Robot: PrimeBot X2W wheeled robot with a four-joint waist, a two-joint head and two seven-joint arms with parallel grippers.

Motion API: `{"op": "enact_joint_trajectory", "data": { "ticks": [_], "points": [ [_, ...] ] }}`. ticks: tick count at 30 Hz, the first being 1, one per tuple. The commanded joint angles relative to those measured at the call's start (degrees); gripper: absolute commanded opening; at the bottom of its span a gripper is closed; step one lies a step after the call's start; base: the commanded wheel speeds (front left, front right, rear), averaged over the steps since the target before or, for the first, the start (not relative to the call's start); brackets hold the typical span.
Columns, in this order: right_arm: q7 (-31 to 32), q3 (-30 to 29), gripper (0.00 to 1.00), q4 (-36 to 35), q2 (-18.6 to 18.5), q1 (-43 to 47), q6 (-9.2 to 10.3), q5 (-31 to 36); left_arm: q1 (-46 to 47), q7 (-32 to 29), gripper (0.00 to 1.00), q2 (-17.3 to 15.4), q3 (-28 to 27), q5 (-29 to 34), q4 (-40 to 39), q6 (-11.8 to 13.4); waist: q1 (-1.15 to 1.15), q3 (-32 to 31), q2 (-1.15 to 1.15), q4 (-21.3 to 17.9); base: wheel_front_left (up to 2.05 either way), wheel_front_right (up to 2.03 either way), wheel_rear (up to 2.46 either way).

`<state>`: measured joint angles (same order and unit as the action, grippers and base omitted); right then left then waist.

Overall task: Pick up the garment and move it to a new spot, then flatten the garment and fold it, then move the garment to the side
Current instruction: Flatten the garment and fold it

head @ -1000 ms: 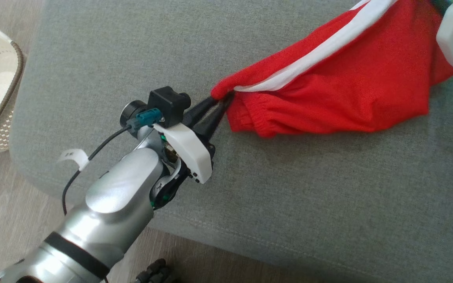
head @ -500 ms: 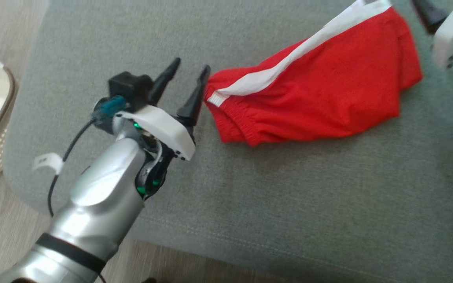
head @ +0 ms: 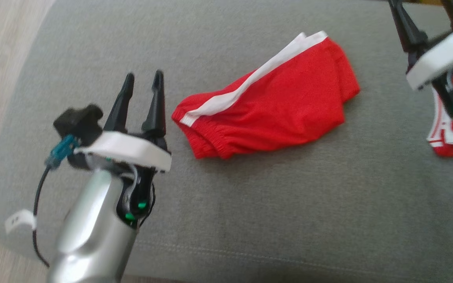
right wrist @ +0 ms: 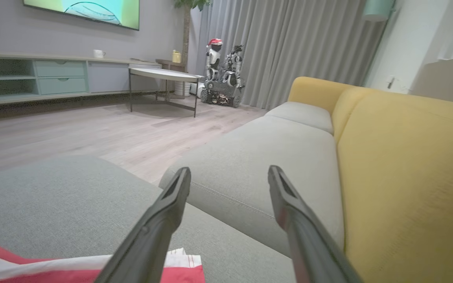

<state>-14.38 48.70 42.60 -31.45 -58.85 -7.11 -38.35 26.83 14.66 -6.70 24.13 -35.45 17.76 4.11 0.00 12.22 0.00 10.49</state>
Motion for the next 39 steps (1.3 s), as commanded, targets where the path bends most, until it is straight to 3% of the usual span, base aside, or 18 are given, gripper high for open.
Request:
{"op": "enact_joint_trajectory", "data": {
  "ticks": [1,5,7,14,23,30,35,39],
  "points": [
    [-0.60,-4.00,1.00,-2.83,0.22,4.06,-0.37,2.15,0.02,0.33,1.00,-0.24,-3.81,1.27,-2.59,-0.34,0.00,-2.11,0.00,-1.93,0.00,0.00,0.00],
    [-0.61,-14.90,1.00,-8.77,1.63,13.15,-0.37,9.22,-3.84,0.33,1.00,1.50,-7.60,4.50,-4.51,-1.51,0.00,-3.73,0.00,-3.38,0.00,0.00,0.00],
    [-0.61,-23.51,1.00,-13.35,3.71,20.48,-0.37,13.54,-6.49,0.33,1.00,2.47,-9.49,6.89,-5.52,-2.52,0.00,-4.67,0.00,-4.26,0.00,0.00,0.00],
    [-0.62,-35.79,1.00,-23.39,9.59,34.92,-0.37,23.54,-11.28,0.33,1.00,3.57,-12.64,11.38,-6.98,-4.03,0.00,-6.44,0.00,-6.18,0.00,0.00,0.00],
    [-0.62,-40.90,1.00,-29.06,15.67,44.77,-0.37,30.34,-16.36,0.33,1.00,3.80,-11.94,15.44,-8.51,-4.12,0.00,-7.84,0.00,-8.07,0.00,0.00,0.00],
    [0.05,-41.15,1.00,-29.88,16.99,46.78,-0.37,31.94,-18.35,0.33,1.00,3.81,-11.12,14.03,-9.52,-2.81,0.00,-7.81,0.00,-8.40,0.00,0.00,0.00],
    [2.12,-40.91,1.00,-29.46,17.65,46.13,-0.37,29.30,-17.96,0.33,1.00,3.81,-10.67,13.65,-9.97,-2.67,0.00,-7.04,0.00,-7.59,0.00,0.00,0.00],
    [8.11,-40.81,1.00,-27.11,19.66,44.04,-0.37,20.22,-17.34,0.34,1.00,3.81,-10.03,13.23,-10.01,-2.58,0.00,-5.73,0.00,-6.06,0.00,0.00,0.00]
  ]
}}
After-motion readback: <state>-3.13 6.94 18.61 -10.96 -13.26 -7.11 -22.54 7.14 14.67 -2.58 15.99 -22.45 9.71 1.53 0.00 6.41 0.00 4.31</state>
